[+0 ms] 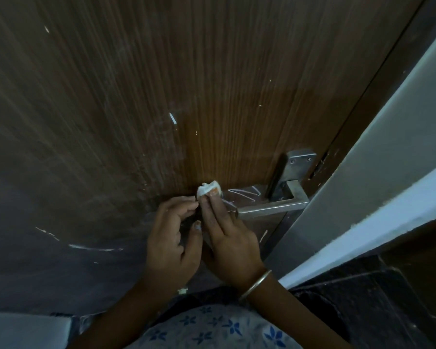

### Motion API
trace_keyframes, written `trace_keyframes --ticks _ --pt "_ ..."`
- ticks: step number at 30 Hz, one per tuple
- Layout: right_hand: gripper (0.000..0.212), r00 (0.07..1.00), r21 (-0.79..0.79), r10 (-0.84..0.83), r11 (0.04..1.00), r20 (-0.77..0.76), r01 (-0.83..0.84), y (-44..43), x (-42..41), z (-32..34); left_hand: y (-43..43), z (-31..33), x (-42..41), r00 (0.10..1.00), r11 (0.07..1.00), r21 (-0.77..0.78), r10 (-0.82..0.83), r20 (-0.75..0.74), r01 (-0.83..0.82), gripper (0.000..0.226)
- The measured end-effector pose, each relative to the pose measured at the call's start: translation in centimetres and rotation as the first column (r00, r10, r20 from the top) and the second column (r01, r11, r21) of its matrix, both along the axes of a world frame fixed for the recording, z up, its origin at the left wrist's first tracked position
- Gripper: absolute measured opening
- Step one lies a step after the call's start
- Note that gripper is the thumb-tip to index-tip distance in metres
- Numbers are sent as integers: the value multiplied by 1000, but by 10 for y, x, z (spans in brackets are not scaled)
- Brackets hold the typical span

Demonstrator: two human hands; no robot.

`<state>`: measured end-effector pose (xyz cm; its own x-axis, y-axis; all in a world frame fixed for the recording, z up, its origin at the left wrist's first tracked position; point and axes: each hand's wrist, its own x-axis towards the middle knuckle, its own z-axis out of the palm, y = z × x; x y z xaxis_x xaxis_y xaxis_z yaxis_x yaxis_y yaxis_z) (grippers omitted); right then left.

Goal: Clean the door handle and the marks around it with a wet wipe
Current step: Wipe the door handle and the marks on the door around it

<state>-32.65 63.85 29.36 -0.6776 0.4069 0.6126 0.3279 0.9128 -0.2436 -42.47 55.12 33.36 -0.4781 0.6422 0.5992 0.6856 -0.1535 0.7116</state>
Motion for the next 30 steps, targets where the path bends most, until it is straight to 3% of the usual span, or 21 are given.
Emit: trace_keyframes --ticks 3,6,14,19,24,30 --pt "81 990 -41 -138 990 -22 137 6 10 -6 2 -3 1 999 1000 16 -21 31 20 30" --pt "73 957 -142 -239 966 -166 217 15 18 -11 1 -7 -1 999 1000 22 -21 35 21 28" --pt "84 928 -298 -187 950 -321 89 14 9 -15 5 -11 -3 999 1000 13 -27 33 27 28" --pt "78 943 -384 -223 916 -248 116 7 5 -11 5 -12 -3 1000 1000 17 -18 24 18 28" --pt "74 982 -297 -158 947 -104 121 1 0 -6 2 -12 -2 1000 1000 19 3 4 -3 25" --pt "68 987 -98 160 982 -35 -163 -5 -8 -3 1 -9 -2 999 1000 -9 19 -33 -20 26"
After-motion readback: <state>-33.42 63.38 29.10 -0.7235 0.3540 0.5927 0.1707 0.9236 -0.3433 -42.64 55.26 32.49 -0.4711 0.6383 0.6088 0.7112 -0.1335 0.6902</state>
